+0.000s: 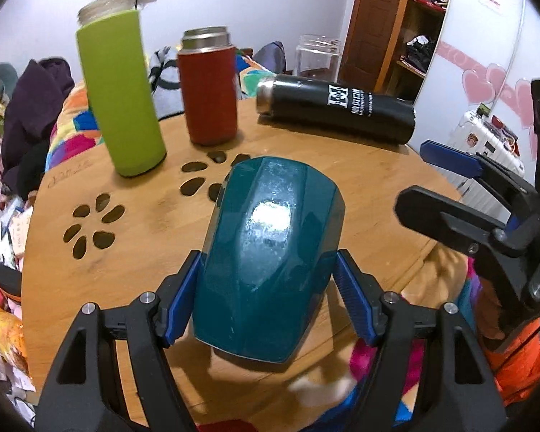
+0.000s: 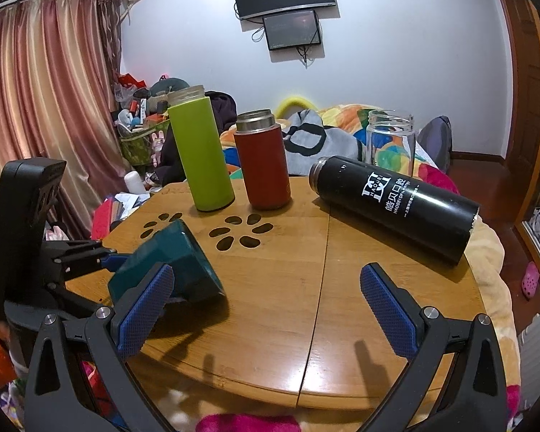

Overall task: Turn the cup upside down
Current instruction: 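Lift the teal cup with the left gripper and carry it across the table, then lower the teal cup onto the table and open the left gripper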

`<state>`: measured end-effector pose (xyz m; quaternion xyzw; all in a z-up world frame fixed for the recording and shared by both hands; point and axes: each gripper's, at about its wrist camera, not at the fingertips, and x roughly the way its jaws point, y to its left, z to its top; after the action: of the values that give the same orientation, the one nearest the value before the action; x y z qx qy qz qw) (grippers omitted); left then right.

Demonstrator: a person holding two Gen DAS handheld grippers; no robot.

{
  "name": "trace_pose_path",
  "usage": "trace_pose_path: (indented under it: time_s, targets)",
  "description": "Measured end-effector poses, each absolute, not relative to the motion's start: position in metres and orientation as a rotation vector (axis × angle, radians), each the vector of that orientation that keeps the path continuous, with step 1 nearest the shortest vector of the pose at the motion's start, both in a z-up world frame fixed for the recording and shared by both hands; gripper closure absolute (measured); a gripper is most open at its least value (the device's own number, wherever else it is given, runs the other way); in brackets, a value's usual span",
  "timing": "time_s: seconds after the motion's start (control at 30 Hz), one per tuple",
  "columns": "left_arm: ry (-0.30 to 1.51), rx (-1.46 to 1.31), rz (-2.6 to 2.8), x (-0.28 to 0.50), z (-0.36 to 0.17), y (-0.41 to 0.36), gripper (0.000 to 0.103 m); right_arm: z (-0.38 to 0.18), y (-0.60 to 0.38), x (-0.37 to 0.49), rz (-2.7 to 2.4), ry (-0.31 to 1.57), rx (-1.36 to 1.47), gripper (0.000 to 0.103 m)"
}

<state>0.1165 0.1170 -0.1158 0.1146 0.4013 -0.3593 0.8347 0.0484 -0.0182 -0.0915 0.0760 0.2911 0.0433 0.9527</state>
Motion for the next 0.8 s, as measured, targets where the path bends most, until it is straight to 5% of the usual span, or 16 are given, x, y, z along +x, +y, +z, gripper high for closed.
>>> trace_pose_path:
  time_s: [0.8]
  targets:
    - [0.805, 0.247, -0.814, 0.104, -0.102, 0.132, 0.031, -0.096, -0.029, 0.05, 0.079, 0.607, 0.183, 0.0]
